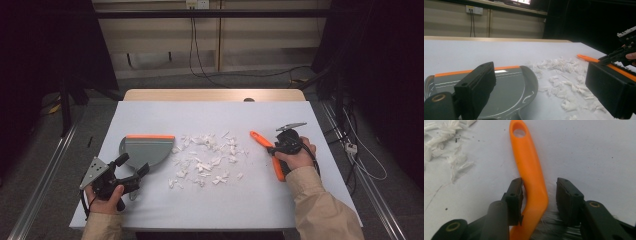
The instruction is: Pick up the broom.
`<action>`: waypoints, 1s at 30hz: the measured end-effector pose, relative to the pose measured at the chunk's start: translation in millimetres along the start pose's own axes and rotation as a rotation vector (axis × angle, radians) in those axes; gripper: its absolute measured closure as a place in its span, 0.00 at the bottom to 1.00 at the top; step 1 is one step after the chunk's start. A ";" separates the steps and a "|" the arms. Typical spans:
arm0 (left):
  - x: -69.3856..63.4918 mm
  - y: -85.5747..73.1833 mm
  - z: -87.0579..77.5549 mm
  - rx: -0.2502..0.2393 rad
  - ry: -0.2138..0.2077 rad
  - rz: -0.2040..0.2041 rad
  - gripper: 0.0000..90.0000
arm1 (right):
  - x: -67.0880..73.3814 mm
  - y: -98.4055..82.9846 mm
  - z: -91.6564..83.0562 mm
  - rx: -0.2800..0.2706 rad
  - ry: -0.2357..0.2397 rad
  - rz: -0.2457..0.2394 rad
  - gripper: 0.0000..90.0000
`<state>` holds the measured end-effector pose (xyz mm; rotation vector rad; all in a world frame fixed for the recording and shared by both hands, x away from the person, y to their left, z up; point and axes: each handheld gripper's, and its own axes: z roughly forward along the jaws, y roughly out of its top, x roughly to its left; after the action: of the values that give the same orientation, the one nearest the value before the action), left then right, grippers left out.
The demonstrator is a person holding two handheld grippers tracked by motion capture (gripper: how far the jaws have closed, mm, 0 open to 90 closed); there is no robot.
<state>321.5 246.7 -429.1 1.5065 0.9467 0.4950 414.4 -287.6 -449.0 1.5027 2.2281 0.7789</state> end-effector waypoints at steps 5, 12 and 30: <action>-1.0 -0.3 0.4 0.003 0.000 0.003 0.10 | -0.7 2.9 -3.0 0.042 0.015 0.030 0.74; -1.8 -0.2 0.7 0.002 -0.002 0.007 0.10 | 3.0 11.5 -0.3 0.121 -0.015 0.054 0.76; -6.4 -0.6 1.4 0.007 -0.015 0.018 0.10 | 7.2 28.6 6.5 0.249 -0.056 0.084 0.78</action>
<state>318.7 240.8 -428.6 1.5241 0.9248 0.4926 436.3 -271.0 -436.5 1.7183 2.3011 0.4890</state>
